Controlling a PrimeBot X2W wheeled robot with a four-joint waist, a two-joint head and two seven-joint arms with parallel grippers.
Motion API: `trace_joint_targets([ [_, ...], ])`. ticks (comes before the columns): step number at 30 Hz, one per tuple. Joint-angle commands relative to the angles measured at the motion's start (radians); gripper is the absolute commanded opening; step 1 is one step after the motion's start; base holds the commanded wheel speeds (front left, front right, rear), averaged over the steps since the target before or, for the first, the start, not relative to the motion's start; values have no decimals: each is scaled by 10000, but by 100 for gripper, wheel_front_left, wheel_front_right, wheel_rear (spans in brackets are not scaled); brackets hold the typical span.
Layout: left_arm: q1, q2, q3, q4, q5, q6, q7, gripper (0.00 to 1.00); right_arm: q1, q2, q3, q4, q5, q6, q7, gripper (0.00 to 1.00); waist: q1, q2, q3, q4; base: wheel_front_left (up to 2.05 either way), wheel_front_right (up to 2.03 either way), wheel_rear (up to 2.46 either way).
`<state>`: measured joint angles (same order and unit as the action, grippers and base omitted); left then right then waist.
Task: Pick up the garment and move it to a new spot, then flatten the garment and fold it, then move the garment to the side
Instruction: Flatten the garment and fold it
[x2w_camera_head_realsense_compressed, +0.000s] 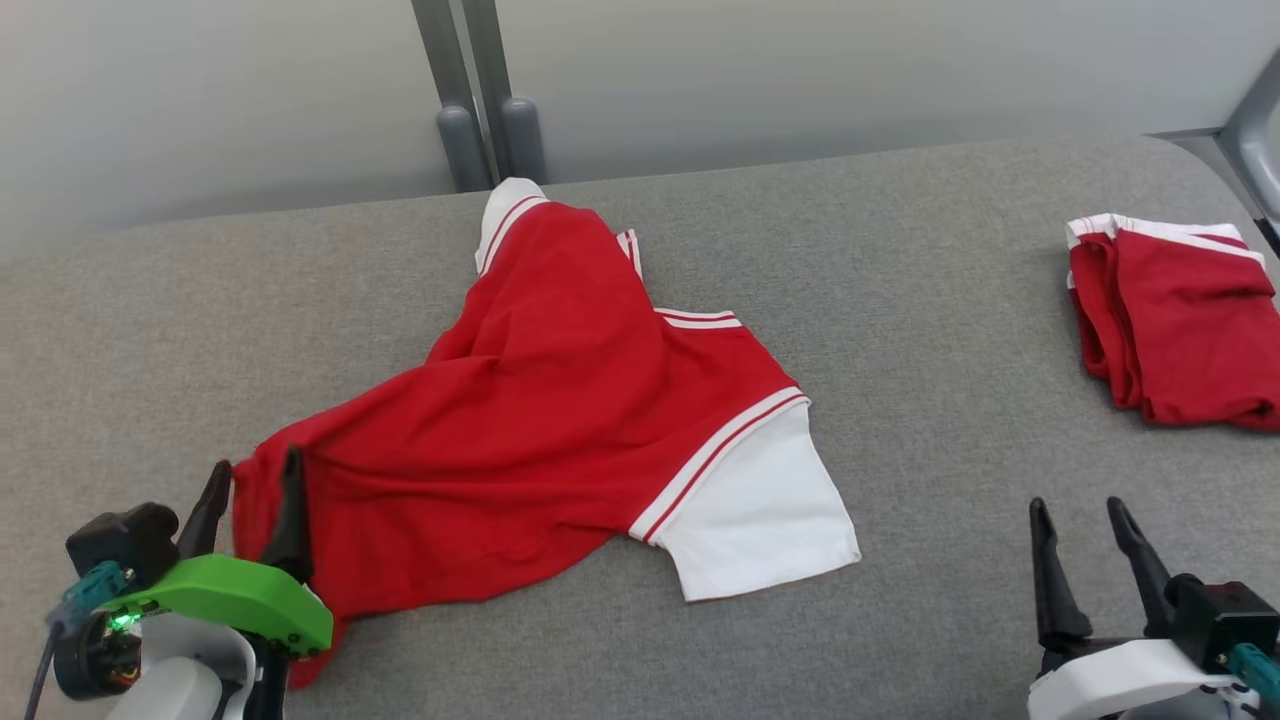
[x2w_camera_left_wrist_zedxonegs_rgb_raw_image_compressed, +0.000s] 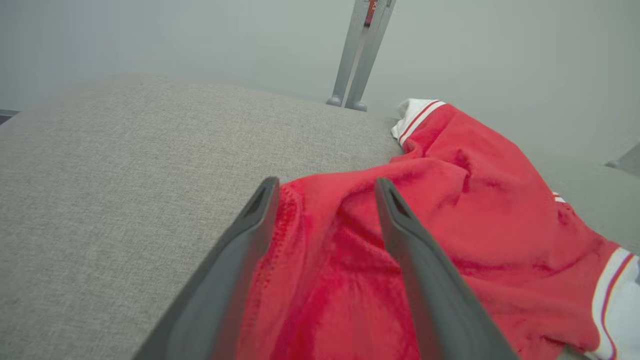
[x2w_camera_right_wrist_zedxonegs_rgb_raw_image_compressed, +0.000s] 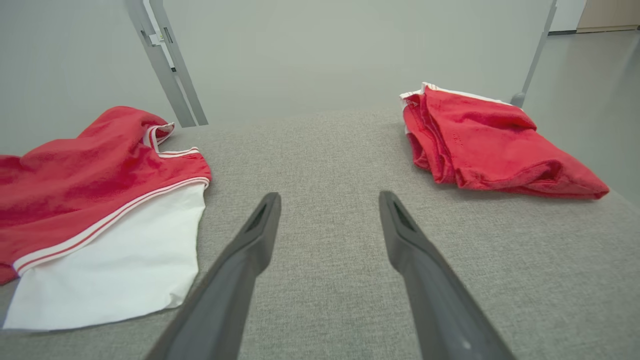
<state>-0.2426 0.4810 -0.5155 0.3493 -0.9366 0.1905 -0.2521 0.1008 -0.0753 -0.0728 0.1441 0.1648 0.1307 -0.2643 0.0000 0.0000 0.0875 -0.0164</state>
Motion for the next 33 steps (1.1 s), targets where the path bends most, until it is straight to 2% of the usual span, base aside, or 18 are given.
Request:
trace_joint_targets([
  [1, 378, -5, 216, -316, 202, 243, -79, 100, 120, -107, -123, -133, -95, 0, 3, 100, 0, 0, -144, 200, 0, 0, 0],
  [6, 1689, -724, 1591, -2493, 2081, 632, -124, 100, -25, -297, -477, -687, -301, 0, 2, 100, 0, 0, -329, 586, 0, 0, 0],
  [10, 2518, -1282, 2106, -3022, 3393, 380, -128, 100, -96, -387, -414, -856, -397, 0, 2, 100, 0, 0, -555, 811, 0, 0, 0],
  [13, 3076, -1749, 2647, -3050, 4264, -74, -130, 100, -23, -360, -403, -805, -440, 0, 3, 100, 0, 0, -778, 950, 0, 0, 0],
  [16, 3568, -2213, 3308, -2971, 4883, -720, -129, 100, 98, -286, -322, -722, -467, 0, 2, 100, 0, 0, -898, 995, 0, 0, 0],
  [21, 4145, -3064, 4462, -2653, 5676, -1921, -132, 100, 280, -126, -246, -517, -481, 0, 3, 100, 0, 0, -993, 957, 0, 0, 0],
  [25, 4359, -3604, 5177, -2130, 6034, -2652, -130, 100, 358, -37, -22, -323, -529, 0, 2, 100, 0, 0, -998, 856, 0, 0, 0],
  [29, 4342, -3923, 5605, -1859, 6251, -3006, -131, 100, 313, 34, 113, -239, -529, 0, 2, 100, 0, 0, -959, 772, 0, 0, 0],
  [33, 4152, -4092, 5809, -1743, 6467, -3142, -131, 100, 206, 40, 182, -175, -495, 0, 4, 100, 0, 0, -936, 741, 0, 0, 0],
])
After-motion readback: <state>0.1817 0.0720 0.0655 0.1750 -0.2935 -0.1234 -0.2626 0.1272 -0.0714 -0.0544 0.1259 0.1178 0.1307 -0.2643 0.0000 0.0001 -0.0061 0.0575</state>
